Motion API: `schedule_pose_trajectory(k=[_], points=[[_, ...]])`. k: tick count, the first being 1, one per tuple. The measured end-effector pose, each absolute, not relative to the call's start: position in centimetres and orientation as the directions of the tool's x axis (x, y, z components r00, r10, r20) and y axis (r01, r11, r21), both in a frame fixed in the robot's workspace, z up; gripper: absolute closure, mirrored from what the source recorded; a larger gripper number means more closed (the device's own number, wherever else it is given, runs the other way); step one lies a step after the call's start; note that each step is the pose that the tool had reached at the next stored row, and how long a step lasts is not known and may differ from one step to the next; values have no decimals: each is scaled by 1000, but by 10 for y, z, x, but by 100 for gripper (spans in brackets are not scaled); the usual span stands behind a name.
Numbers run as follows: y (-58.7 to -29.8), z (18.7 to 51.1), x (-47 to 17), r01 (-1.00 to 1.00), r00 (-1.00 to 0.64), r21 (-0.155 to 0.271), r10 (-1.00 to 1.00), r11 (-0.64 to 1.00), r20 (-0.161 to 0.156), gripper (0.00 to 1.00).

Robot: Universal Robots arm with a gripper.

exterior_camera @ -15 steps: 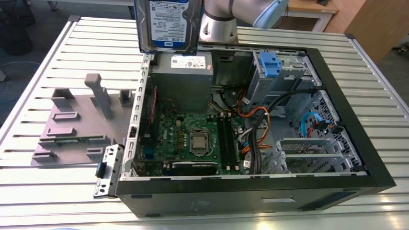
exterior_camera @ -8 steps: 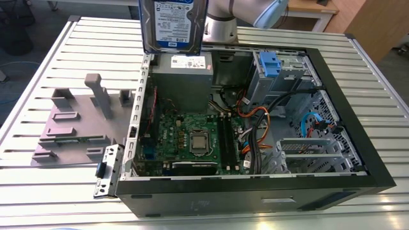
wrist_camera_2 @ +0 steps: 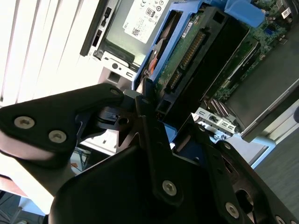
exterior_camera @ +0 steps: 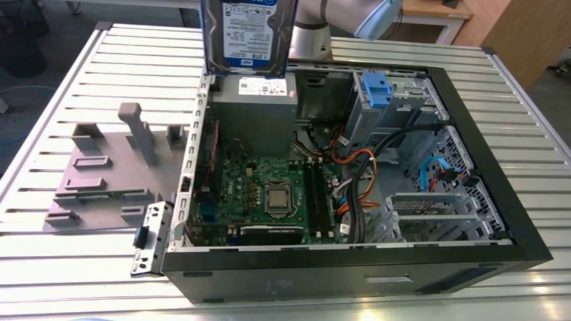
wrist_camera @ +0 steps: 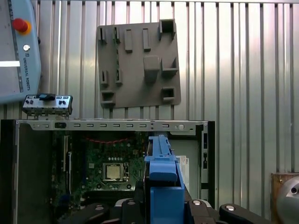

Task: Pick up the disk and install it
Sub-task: 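Pick up the disk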

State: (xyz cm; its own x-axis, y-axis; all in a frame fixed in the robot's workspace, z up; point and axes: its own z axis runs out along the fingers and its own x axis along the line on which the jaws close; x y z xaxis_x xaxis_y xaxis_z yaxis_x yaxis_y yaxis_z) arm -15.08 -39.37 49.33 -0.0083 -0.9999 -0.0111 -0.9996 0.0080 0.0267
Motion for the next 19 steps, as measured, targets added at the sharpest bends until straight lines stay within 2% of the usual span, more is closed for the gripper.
schedule_pose_trajectory(k=[19], points=[[-394, 493, -134, -1000, -8, 27, -1000, 8, -11, 64]])
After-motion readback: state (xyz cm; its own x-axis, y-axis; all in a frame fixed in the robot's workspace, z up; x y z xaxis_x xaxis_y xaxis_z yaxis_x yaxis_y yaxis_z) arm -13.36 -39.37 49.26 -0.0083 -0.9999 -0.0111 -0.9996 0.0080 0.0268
